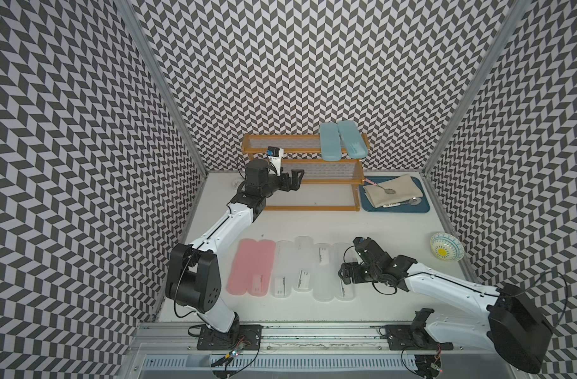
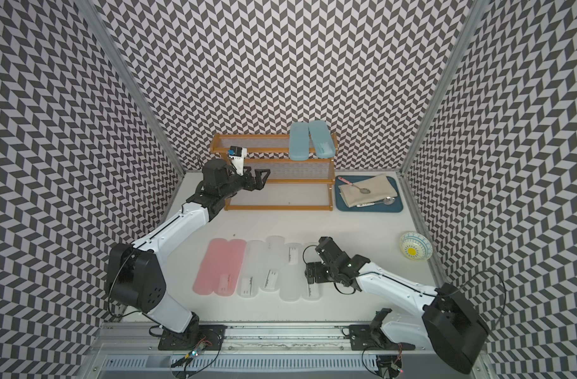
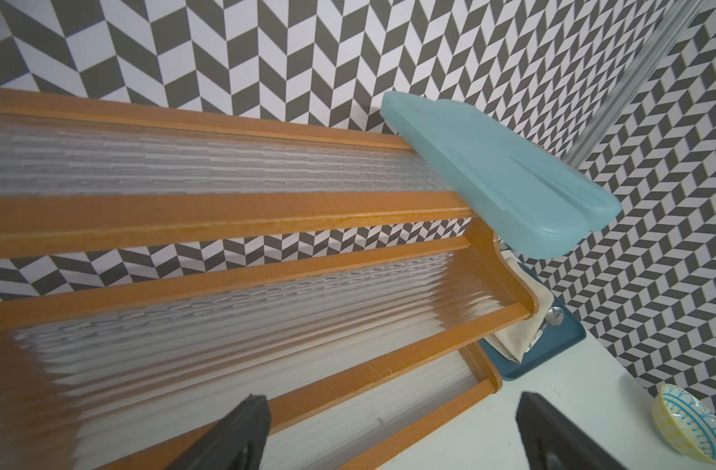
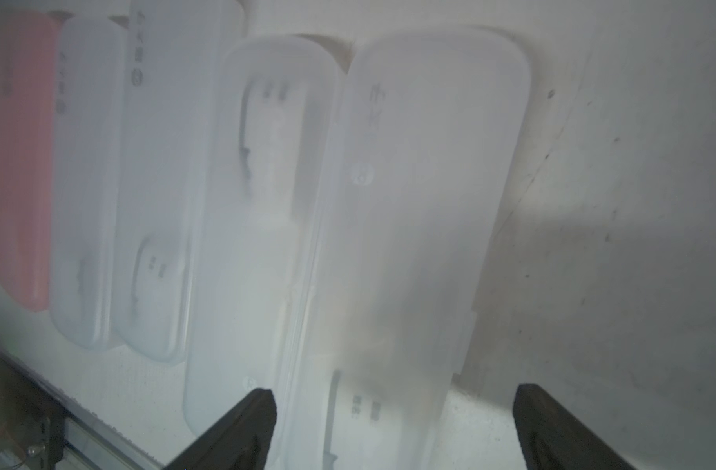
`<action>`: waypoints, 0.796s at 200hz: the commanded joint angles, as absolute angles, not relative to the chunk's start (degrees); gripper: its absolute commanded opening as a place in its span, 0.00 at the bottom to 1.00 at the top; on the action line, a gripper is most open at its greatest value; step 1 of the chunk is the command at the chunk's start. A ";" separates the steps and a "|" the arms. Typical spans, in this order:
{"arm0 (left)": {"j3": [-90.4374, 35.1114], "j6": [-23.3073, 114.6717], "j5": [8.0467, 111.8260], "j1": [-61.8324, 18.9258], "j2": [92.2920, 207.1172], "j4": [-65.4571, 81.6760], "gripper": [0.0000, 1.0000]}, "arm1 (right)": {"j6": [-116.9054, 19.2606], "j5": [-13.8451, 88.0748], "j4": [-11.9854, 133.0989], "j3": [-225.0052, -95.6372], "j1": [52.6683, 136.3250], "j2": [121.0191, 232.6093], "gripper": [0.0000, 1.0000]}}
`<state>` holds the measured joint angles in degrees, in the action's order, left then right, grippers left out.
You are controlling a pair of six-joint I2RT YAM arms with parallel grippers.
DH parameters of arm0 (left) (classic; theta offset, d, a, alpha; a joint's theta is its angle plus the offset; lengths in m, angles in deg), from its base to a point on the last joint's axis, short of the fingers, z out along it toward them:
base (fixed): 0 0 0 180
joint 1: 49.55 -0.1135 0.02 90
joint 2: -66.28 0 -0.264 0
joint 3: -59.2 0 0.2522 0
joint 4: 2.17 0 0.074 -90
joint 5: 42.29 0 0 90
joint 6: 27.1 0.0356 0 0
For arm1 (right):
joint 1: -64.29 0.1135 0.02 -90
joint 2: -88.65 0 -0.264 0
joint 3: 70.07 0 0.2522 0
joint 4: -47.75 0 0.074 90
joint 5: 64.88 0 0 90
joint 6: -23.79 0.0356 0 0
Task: Place the pencil cases on the shelf according to color
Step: Pick up the pencil case from the center of the board.
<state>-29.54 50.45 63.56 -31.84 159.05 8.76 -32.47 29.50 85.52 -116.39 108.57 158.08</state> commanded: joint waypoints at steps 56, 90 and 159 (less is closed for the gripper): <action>-21.39 44.37 70.38 -39.27 150.39 2.65 1.00 | -30.29 16.01 91.60 -121.08 113.01 169.23 0.96; -20.35 42.45 73.80 -39.45 147.93 0.14 1.00 | -24.78 13.90 93.53 -118.47 112.90 168.32 0.97; -21.60 43.70 72.16 -38.65 148.64 2.63 1.00 | -18.12 12.36 99.27 -121.79 113.03 153.72 0.99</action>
<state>-20.69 43.90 72.02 -38.92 148.25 3.12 -21.21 15.55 96.84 -120.76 112.94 160.13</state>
